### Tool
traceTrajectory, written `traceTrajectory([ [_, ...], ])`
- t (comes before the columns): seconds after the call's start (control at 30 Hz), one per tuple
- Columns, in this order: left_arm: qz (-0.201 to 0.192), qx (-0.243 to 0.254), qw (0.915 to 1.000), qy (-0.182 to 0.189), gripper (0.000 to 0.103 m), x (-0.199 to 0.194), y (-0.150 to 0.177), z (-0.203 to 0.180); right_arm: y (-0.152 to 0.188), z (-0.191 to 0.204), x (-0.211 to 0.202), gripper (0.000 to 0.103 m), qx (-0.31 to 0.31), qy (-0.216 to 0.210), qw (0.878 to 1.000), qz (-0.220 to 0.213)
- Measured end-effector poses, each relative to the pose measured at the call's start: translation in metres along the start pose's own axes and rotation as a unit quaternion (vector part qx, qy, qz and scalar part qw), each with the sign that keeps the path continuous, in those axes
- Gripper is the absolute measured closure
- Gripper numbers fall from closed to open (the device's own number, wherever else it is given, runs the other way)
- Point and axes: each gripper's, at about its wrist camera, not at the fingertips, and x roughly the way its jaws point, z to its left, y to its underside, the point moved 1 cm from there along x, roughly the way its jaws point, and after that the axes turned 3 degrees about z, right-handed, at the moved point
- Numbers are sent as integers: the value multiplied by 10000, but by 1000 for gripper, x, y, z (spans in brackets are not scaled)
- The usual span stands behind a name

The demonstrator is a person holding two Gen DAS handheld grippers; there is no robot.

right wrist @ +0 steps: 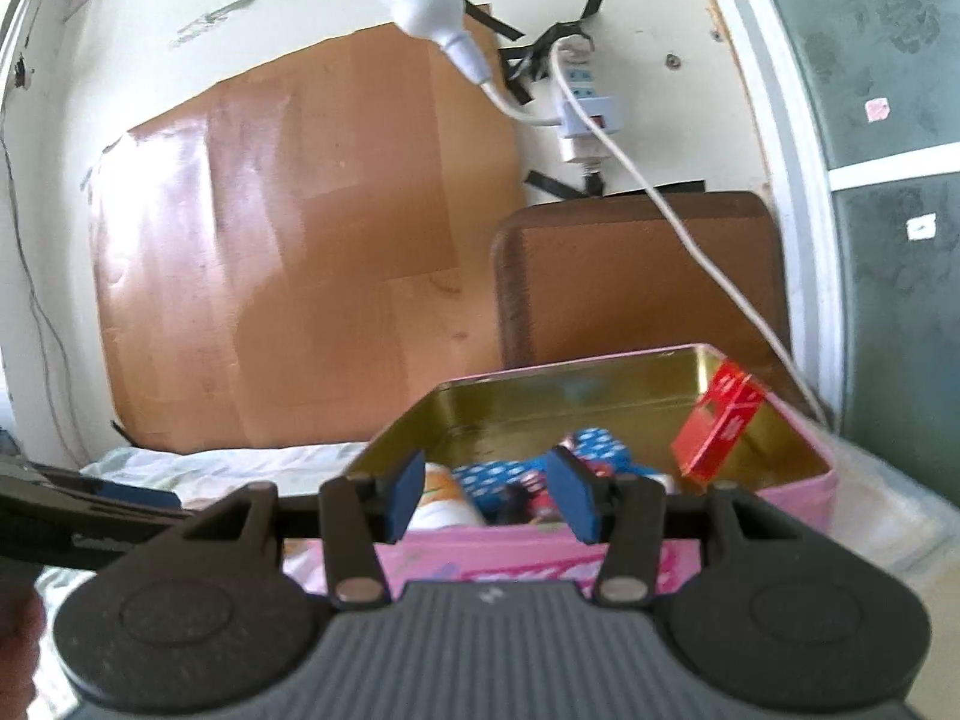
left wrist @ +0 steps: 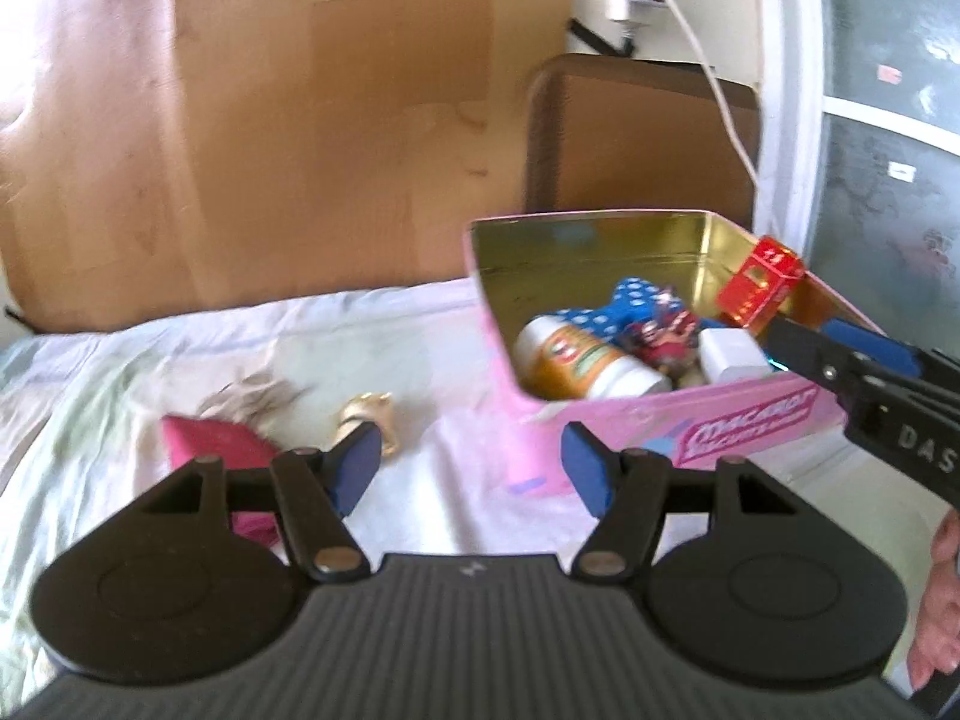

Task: Organize rigid objects
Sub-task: 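Carry the red box into the pink tin and open the left gripper, then move both grippers back toward the gold keychain and pink pouch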

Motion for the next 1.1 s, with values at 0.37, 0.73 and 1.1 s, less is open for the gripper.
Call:
traceTrajectory([
  [0.37,28,-318,9994,-90,34,-13,24,38,19,39,-16,57,23,-161,9996,225],
  [0.73,35,-534,9984,-192,34,-10,38,66,23,65,-9,54,-201,-192,9987,434],
  [1.1,232,-836,9948,-541,34,9,57,112,38,104,14,53,-725,-409,9937,754],
])
